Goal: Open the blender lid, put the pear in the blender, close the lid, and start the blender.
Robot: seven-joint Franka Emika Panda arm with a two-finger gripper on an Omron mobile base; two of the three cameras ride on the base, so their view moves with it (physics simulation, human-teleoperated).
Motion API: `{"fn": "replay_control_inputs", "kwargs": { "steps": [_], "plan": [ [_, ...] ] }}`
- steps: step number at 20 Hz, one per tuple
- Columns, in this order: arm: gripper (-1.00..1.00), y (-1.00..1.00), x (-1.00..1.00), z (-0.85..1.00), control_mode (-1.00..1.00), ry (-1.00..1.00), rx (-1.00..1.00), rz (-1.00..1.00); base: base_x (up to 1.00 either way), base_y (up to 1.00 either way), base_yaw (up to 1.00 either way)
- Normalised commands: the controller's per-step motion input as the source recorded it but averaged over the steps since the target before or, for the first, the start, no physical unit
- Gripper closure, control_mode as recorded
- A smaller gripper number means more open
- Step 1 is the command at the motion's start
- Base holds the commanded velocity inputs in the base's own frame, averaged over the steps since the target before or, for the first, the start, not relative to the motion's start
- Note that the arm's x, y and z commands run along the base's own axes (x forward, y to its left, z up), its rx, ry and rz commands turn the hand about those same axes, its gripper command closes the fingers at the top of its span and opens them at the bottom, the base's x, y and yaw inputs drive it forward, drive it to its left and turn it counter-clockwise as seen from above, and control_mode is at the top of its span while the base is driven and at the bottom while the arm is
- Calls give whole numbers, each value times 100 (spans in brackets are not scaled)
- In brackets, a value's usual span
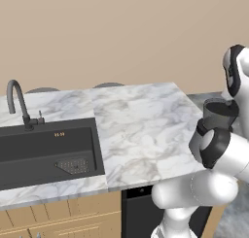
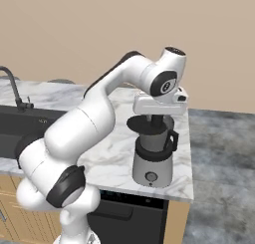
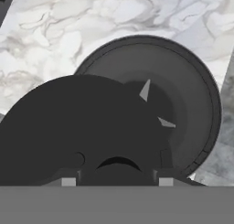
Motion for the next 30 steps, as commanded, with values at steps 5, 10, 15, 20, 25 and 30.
{"fn": "replay_control_inputs", "kwargs": {
  "steps": [5, 10, 15, 20, 25, 30],
  "plan": [
    [100, 0, 5, -1, -100, -9, 0, 0, 0, 0, 0],
    [100, 0, 24, 0, -100, -17, 0, 0, 0, 0, 0],
    [100, -8, 9, -2, -100, -11, 0, 0, 0, 0, 0],
    [100, -17, 6, -2, -100, 0, -2, 0, 0, 0, 0],
    [100, -11, 26, 0, -100, 0, -2, 0, 0, 0, 0],
    [100, -16, 22, 0, -100, 0, 0, 0, 0, 0, 0]
  ]
}}
